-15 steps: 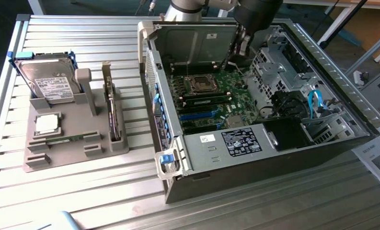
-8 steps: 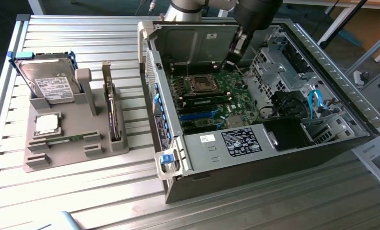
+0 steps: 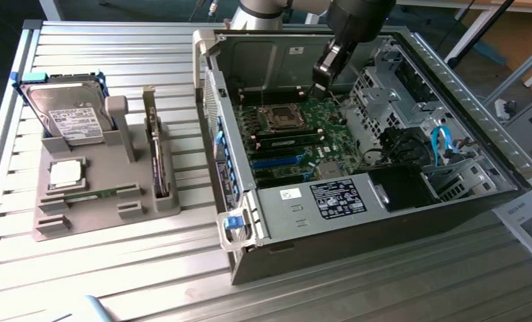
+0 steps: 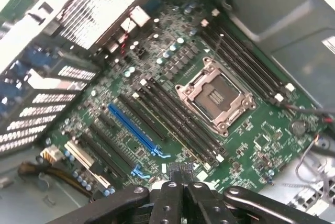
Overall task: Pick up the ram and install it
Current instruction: 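Press down the ram until it locks into place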
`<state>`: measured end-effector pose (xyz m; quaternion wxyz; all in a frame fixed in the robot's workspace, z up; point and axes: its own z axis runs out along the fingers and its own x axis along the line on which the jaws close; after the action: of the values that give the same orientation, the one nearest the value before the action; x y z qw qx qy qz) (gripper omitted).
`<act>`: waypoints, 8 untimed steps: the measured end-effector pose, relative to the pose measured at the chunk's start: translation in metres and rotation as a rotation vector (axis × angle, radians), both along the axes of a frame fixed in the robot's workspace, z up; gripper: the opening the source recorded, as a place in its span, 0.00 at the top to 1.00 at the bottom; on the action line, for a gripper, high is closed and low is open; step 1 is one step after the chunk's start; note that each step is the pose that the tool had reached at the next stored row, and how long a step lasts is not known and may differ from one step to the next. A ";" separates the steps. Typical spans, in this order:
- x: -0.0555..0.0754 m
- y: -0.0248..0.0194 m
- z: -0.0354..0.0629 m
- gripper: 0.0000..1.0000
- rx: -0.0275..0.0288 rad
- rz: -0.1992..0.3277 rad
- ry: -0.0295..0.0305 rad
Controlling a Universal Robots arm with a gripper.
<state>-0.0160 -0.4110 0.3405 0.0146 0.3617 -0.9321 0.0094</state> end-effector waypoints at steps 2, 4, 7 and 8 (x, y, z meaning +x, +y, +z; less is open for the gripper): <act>0.000 0.0000 0.0000 0.90 0.0000 -0.055 0.0000; 0.000 0.0000 0.0000 0.90 0.0000 -0.105 0.0000; 0.000 0.0000 0.0000 0.90 0.0000 -0.178 0.0000; 0.000 0.0000 0.0000 0.90 0.0000 -0.195 0.0000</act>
<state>-0.0160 -0.4110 0.3405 0.0154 0.2692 -0.9629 0.0079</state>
